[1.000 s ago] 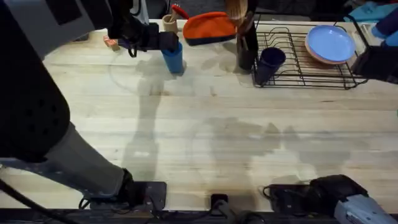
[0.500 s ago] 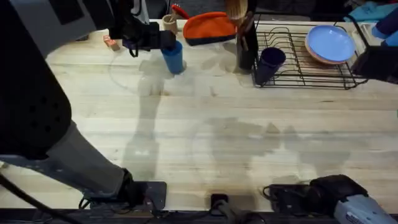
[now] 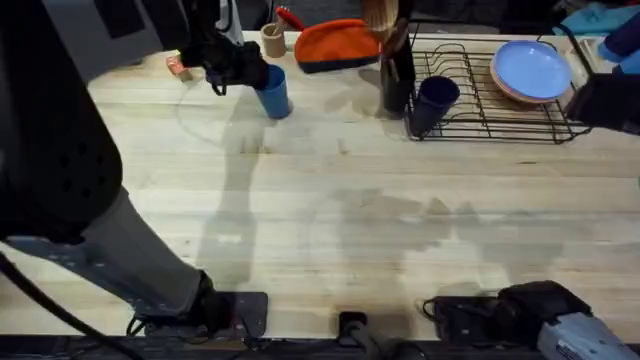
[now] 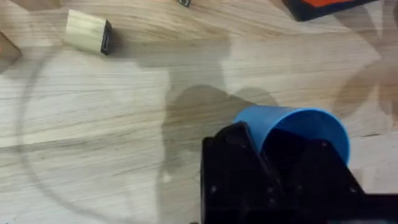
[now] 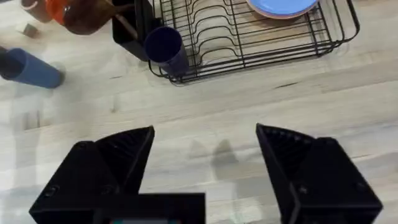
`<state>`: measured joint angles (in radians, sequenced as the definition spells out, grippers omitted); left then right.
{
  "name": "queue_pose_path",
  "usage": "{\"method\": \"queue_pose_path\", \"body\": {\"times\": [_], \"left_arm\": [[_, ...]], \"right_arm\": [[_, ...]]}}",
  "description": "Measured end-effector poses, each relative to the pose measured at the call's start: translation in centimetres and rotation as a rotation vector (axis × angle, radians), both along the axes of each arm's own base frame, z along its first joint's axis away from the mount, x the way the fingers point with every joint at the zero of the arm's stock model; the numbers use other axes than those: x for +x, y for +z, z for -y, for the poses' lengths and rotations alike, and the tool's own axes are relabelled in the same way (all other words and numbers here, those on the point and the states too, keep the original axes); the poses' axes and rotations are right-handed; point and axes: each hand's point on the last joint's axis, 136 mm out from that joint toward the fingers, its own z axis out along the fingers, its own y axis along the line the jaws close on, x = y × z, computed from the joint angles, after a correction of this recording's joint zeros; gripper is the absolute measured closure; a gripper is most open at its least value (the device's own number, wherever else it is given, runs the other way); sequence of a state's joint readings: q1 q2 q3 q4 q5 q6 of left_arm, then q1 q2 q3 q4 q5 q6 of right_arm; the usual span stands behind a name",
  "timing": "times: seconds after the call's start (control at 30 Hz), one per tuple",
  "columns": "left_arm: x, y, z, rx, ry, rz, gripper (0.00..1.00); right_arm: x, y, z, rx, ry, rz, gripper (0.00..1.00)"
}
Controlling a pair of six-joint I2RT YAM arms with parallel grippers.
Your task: Pick up the cup on the table and put them onto the rack.
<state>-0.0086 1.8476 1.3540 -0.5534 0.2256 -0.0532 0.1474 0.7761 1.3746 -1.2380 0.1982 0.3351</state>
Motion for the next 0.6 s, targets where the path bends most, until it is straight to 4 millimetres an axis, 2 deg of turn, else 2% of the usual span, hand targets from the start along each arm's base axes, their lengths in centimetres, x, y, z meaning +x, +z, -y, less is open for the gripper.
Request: {"method": "queue_pose_path", "body": {"times": [0.27,0.37,0.4,0.47,0.5,0.57,0.6], "left_arm": [[0.0,0.3,0.0,0.001,0.0,-0.004,0.957],[0.1,1.3,0.1,0.003,-0.002,0.008,0.957],[0.1,3.3,0.6,0.004,-0.013,0.051,0.957],[-0.2,5.0,1.2,0.003,-0.026,0.083,0.957],[-1.2,8.1,2.2,0.006,-0.046,0.135,0.957],[-2.0,9.9,2.7,0.015,-0.057,0.164,0.957],[-3.5,12.3,3.5,0.019,-0.075,0.198,0.957]], "right_arm": [[0.0,0.0,0.0,0.0,0.0,0.002,0.007],[0.0,0.0,0.0,0.0,0.0,0.002,0.007],[0.0,0.0,0.0,0.0,0.0,0.002,0.007],[0.0,0.1,0.0,-0.001,-0.002,0.003,0.007],[0.1,0.1,0.3,-0.012,-0.014,0.005,0.007],[0.1,0.1,0.5,-0.019,-0.021,0.006,0.007],[0.1,0.1,0.7,-0.026,-0.029,0.007,0.007]]}}
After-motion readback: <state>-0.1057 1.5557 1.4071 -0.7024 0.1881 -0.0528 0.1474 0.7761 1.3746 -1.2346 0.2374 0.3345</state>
